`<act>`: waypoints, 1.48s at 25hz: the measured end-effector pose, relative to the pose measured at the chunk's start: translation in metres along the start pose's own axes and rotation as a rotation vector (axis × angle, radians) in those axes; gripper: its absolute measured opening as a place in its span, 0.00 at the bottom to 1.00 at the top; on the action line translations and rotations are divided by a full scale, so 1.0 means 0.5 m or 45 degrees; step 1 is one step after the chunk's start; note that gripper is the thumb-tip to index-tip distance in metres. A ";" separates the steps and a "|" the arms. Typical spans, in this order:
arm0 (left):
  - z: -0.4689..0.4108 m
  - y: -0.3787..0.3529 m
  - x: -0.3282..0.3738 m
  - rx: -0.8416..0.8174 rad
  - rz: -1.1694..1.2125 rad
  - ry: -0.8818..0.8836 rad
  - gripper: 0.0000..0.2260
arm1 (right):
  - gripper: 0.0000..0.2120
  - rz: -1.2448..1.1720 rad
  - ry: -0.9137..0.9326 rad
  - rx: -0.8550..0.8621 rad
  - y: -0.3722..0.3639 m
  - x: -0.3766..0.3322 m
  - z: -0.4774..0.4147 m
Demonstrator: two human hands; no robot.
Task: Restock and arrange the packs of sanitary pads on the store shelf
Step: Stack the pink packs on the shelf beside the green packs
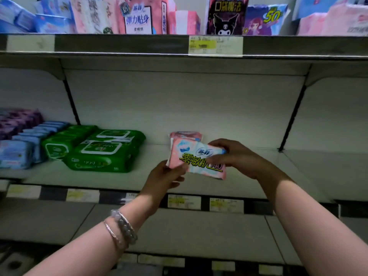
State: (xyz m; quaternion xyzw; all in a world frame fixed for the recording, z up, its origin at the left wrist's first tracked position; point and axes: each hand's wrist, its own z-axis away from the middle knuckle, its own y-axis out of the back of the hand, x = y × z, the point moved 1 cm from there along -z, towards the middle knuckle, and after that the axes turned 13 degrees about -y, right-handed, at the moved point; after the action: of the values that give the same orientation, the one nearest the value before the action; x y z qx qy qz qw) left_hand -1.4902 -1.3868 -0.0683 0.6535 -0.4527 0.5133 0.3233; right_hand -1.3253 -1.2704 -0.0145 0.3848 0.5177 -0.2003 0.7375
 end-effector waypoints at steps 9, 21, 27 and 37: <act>0.126 0.017 0.047 -0.020 0.144 0.024 0.16 | 0.09 -0.348 0.078 0.106 -0.059 0.003 0.131; 0.347 0.245 0.006 -0.099 0.103 0.205 0.16 | 0.05 -0.530 -0.121 0.124 -0.366 0.045 0.254; 0.419 0.263 -0.038 -0.079 0.206 0.313 0.18 | 0.13 -0.561 -0.196 -0.028 -0.403 0.095 0.299; 0.444 0.185 -0.216 -0.063 0.123 0.581 0.19 | 0.15 -0.139 -0.318 -0.083 -0.354 0.308 0.261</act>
State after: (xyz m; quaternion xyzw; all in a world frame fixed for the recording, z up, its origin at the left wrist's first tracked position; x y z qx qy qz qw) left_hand -1.4986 -1.5908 -0.2348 0.4900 -0.4113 0.6512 0.4083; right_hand -1.3095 -1.4661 -0.1978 0.3038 0.4485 -0.2694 0.7962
